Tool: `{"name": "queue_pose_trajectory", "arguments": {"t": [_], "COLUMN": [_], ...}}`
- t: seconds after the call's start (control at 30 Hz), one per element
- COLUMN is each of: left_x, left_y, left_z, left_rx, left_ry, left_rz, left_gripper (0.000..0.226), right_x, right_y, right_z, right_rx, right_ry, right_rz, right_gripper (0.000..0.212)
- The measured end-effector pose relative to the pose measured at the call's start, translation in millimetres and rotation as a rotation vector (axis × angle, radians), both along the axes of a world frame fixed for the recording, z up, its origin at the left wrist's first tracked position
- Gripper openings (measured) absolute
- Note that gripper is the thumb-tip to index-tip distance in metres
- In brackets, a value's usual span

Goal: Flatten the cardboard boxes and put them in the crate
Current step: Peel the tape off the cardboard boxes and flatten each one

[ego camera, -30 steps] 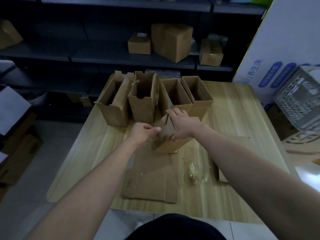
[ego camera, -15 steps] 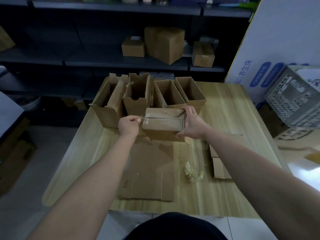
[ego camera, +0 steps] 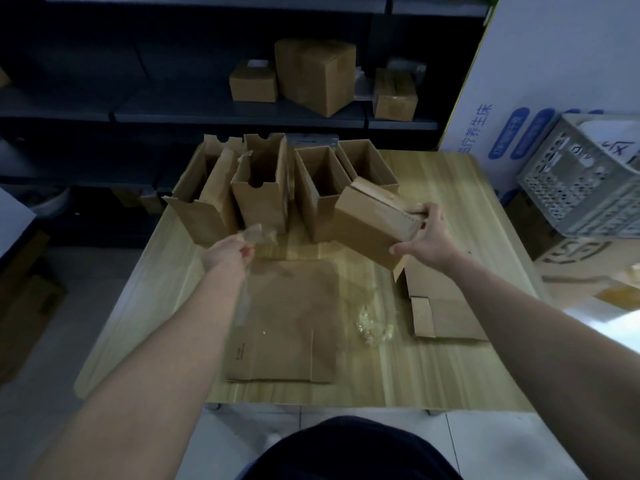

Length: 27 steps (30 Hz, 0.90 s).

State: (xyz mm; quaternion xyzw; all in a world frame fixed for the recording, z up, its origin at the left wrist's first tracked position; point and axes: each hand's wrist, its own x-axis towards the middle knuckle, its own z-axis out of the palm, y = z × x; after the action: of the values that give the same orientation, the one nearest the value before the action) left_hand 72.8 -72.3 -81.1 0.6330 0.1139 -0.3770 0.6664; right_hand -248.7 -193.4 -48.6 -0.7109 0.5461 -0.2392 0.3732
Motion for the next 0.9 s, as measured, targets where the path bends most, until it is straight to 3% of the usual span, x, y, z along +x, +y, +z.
{"name": "queue_pose_trajectory", "arguments": {"t": [0.33, 0.43, 0.6, 0.73, 0.8, 0.9], "left_x": [-141.3, -178.0, -217.7, -227.6, -226.7, -213.2], "left_y": [-10.9, -2.0, -6.3, -16.8, -17.9, -18.6], "left_z": [-43.1, -69.9, -90.4, -81.0, -72.7, -57.3], "left_rx": [0.097, 0.162, 0.255, 0.406, 0.375, 0.22], "left_ry": [-0.819, -0.977, -0.99, -0.733, -0.618, -0.594], "left_rz": [-1.059, -1.302, -1.523, -1.859, -1.8, -1.487], "left_gripper": [0.027, 0.021, 0.008, 0.05, 0.051, 0.042], "right_x": [-30.9, -43.0, -57.1, -58.2, -57.8, -54.2], "right_y": [5.5, 4.2, -0.8, -5.2, -8.3, -12.6], "right_z": [9.9, 9.6, 6.5, 4.3, 3.3, 0.9], "right_rx": [-0.154, -0.149, -0.138, -0.115, -0.096, -0.078], "right_ry": [-0.101, -0.083, -0.074, -0.096, -0.085, -0.08], "right_rz": [-0.176, -0.163, -0.113, -0.044, -0.008, 0.068], "right_gripper": [0.1, 0.105, 0.104, 0.103, 0.105, 0.102]}}
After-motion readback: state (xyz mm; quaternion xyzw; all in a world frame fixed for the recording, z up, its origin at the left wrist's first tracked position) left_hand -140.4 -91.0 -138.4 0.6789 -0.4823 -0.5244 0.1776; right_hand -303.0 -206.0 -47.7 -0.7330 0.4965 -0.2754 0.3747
